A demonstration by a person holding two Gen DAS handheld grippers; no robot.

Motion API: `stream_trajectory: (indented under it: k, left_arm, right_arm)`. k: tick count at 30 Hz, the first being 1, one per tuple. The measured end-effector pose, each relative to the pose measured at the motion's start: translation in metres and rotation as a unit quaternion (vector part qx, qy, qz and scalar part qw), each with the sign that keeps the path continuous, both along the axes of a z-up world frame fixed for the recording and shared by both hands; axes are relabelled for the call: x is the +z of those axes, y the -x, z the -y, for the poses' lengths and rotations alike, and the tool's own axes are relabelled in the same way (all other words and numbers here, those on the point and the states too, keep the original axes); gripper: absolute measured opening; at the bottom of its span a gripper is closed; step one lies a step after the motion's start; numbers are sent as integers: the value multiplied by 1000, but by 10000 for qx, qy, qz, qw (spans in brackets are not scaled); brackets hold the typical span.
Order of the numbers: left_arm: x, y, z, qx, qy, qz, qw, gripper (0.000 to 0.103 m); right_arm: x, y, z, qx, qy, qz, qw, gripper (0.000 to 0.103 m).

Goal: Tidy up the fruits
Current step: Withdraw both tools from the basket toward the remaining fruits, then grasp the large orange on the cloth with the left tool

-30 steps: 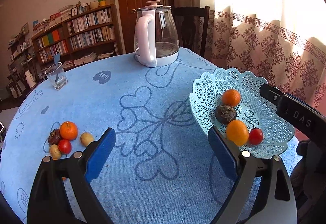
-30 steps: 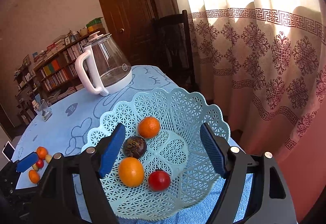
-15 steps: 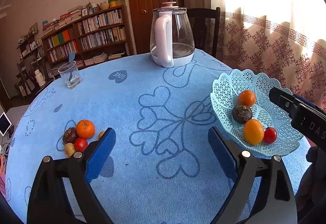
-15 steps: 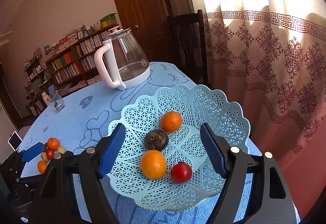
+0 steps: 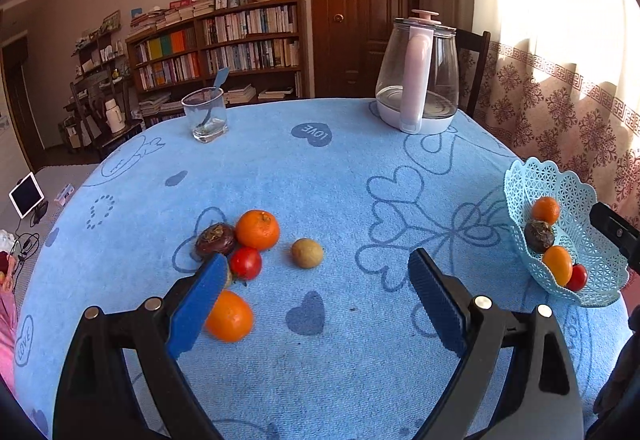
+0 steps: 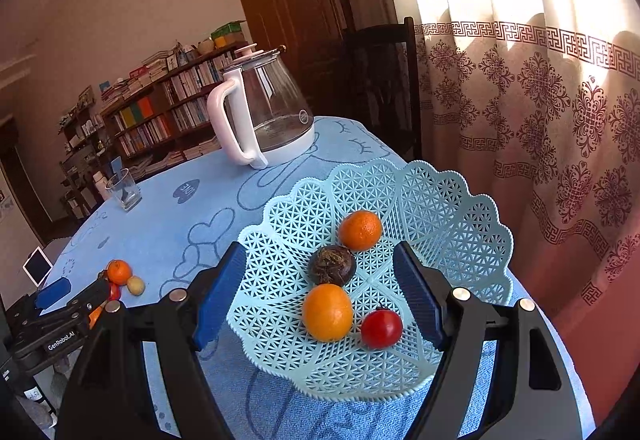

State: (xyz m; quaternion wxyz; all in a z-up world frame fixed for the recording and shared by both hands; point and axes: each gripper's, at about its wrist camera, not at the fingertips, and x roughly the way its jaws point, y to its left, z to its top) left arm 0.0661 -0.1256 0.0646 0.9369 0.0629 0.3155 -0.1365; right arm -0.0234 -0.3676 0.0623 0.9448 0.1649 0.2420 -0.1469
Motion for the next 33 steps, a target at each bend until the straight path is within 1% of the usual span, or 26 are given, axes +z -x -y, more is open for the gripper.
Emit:
stream_trajectory:
  k: [7,12,17,20,22,23,24,25,26,28,33]
  left_arm:
    - [-9,-13,-49,515,40,-206,9985,91]
    - [-18,-19,-64,669,69,-376,9970,90]
    - [-32,-25,-63,600,91,-646,9961,80]
    - [-41,-30,-63,553,128,-840,9948,72]
    - [-47,-33,-63,552,166,-976,9936,62]
    - [-49,-35,-65,563,199,-1046,9927,59]
    - [-52,-36,-66,574,240,-1115,9918,53]
    - [-54,-38,-68,572,297,-1178,9909,49]
    - [-54,-38,-70,561,358,-1201,9905,48]
    - [-54,-37,-71,486,441,-1189,9907,41]
    - [-51,-32,-73,444,490,-1138,9913,41]
  right_arm:
    - [-2,-3,-7,112,10,-46,9999,77]
    - [-3,-4,-12,200,32,-70,9998,77]
    - [-5,-5,-18,278,58,-98,9995,77]
    - [-6,-6,-18,301,63,-109,9995,77]
    - [-6,-6,-20,312,63,-117,9994,77]
    - [-6,-7,-20,319,65,-121,9994,77]
    - [-6,-7,-20,327,69,-127,9994,77]
    - [-6,-7,-21,337,73,-131,9993,77]
    - [-7,-7,-22,348,79,-136,9993,77]
    - [-7,-8,-25,380,94,-147,9991,77]
    - [-7,-8,-31,470,155,-138,9987,77]
